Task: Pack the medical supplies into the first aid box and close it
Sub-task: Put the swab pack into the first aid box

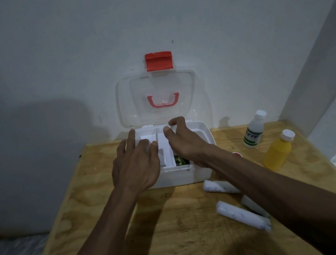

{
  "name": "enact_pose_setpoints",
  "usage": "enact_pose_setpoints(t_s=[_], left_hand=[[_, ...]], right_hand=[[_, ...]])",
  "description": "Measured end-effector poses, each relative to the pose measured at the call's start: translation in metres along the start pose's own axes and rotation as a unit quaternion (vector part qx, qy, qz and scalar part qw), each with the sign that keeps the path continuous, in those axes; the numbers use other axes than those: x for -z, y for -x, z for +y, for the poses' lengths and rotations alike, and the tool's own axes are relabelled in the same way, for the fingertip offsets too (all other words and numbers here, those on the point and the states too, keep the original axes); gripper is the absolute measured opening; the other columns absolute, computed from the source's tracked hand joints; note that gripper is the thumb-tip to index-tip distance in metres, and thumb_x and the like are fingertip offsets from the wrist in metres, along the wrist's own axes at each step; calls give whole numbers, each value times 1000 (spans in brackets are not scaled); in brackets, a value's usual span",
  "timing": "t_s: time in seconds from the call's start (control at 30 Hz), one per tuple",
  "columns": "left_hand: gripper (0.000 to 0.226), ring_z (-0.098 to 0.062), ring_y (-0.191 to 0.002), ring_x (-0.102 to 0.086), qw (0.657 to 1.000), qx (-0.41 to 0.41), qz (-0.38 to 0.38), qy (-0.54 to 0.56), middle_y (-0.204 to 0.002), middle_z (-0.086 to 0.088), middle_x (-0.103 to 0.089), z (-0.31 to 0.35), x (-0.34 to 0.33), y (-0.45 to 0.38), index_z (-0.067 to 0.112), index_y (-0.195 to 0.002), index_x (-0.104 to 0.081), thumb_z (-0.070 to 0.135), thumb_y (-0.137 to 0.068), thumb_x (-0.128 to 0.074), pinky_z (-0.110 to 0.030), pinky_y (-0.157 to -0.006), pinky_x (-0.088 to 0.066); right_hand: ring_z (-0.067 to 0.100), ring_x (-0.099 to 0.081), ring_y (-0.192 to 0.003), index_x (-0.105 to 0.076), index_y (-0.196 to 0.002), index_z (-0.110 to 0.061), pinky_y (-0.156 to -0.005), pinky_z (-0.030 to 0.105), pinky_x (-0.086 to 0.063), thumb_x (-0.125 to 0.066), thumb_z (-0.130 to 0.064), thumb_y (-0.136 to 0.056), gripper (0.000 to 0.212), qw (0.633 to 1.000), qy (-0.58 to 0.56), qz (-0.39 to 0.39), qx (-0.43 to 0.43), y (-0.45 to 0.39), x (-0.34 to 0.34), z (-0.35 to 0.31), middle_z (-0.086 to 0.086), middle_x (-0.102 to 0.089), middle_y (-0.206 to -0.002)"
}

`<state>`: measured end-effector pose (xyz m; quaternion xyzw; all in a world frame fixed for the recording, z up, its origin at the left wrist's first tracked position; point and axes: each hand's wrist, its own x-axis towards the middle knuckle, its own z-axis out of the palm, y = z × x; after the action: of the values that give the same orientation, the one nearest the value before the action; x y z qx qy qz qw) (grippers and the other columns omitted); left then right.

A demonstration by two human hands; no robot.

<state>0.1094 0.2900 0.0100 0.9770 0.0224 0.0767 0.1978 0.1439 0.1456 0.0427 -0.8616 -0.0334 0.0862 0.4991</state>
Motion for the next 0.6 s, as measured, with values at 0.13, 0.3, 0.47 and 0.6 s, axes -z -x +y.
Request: enact_pose_setpoints(t_s=[0.13, 0.3, 0.47, 0.6], left_hand=[[56, -29, -147, -24, 1000, -3, 2, 2, -161, -5, -23, 0, 0, 0, 22, -136, -49, 53, -97, -22, -51, -115, -31], [53, -26, -148, -22, 1000, -23, 10, -3, -160, -8, -25, 1, 1, 0, 19, -136, -50, 47, -100, -24, -41, -119, -20], [50, -27, -148, -21, 1000, -6, 3, -2, -162, -6, -21, 3, 2, 1, 21, -138, -48, 46, -101, -27, -45, -118, -24], [50, -28, -147, -22, 1000, -12, 3, -2, -161, -7, -23, 2, 3, 1, 21, -136, -49, 47, -100, -26, -46, -117, -25]], right_hand=[[14, -58, -77, -26, -133, -25, -68, 26, -47, -30, -39, -104, 33, 1000, -9, -7, 0, 2, 1, 1, 2, -56, -85], [16, -59, -78, -25, -134, -25, -69, 27, -49, -29, -38, -104, 33, 1000, -4, -17, 1, 1, 0, 3, 3, -58, -85], [18, -59, -79, -26, -133, -25, -67, 26, -49, -30, -38, -104, 31, 999, -22, -27, -7, 1, 1, 3, 7, -59, -86], [14, -55, -82, -27, -132, -26, -73, 29, -48, -30, -38, -104, 31, 999, -33, -24, -14, 0, 4, 4, 2, -55, -91]])
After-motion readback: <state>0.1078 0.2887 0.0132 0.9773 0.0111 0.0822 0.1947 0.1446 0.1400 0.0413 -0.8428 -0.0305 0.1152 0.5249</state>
